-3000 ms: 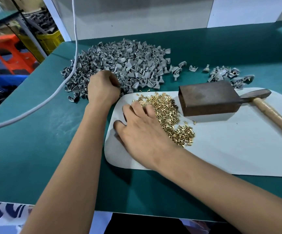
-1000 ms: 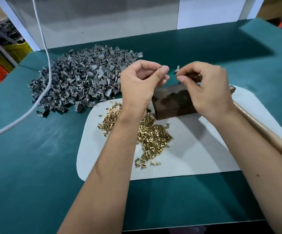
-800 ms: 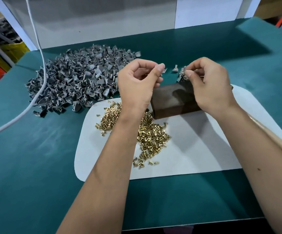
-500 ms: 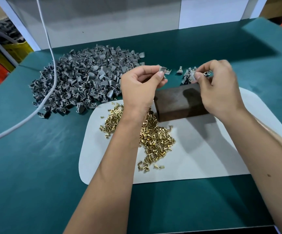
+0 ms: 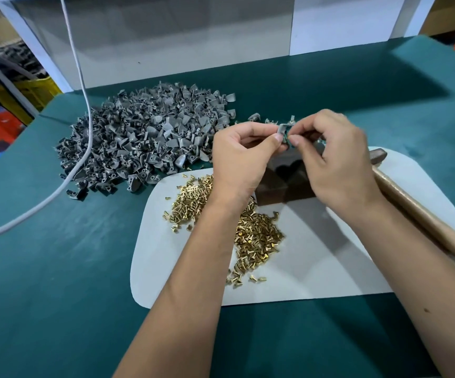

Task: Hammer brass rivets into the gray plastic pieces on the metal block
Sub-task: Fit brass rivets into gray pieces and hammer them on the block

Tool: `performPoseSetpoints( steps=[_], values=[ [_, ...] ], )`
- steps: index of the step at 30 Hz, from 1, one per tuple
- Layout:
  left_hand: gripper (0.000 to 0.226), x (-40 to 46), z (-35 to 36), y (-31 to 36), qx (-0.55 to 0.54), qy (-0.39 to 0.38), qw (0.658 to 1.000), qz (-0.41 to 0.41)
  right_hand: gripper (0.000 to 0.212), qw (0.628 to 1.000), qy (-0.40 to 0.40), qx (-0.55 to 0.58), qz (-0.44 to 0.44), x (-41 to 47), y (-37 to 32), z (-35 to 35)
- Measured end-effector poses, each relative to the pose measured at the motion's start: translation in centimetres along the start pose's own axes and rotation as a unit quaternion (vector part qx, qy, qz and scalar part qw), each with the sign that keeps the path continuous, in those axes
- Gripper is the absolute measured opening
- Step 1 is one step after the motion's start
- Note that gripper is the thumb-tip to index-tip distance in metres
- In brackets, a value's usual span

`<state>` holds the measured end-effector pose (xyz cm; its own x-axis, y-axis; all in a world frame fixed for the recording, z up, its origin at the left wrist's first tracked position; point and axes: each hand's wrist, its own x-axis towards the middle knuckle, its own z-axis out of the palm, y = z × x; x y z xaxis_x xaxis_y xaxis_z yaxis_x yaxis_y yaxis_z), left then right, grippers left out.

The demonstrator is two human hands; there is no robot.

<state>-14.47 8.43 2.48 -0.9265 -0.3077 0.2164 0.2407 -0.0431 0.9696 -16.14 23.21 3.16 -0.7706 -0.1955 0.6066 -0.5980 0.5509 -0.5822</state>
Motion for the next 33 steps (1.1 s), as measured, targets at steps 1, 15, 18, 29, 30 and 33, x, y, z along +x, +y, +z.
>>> performPoseSetpoints(
  steps=[1, 15, 18, 29, 30, 33],
  values=[
    [0.011, 0.0, 0.1, 0.0, 0.002, -0.001, 1.000, -0.002, 0.006, 1.000, -0.001, 0.006, 0.004, 0.0, 0.0, 0.1],
    [0.011, -0.3, 0.6, -0.3, 0.009, -0.011, 1.000, 0.013, 0.009, 0.998, 0.029, 0.018, 0.059, 0.2, -0.2, 0.0],
    [0.011, -0.4, 0.7, -0.4, 0.012, -0.008, 1.000, 0.021, 0.009, 0.996, 0.022, 0.030, 0.076, 0.3, -0.2, -0.2],
    [0.008, -0.7, 1.3, -0.4, 0.048, 0.011, 0.997, 0.050, 0.007, 0.995, 0.061, 0.009, 0.083, 0.0, -0.7, 0.0],
    [0.008, -0.7, 1.4, -0.5, 0.059, 0.011, 0.997, 0.055, 0.007, 0.994, 0.061, 0.008, 0.086, 0.0, -0.7, 0.0],
    [0.008, -0.7, 1.4, -0.7, 0.105, 0.004, 0.992, 0.076, 0.006, 0.994, 0.046, -0.003, 0.098, 0.0, -0.5, 0.1]
  ],
)
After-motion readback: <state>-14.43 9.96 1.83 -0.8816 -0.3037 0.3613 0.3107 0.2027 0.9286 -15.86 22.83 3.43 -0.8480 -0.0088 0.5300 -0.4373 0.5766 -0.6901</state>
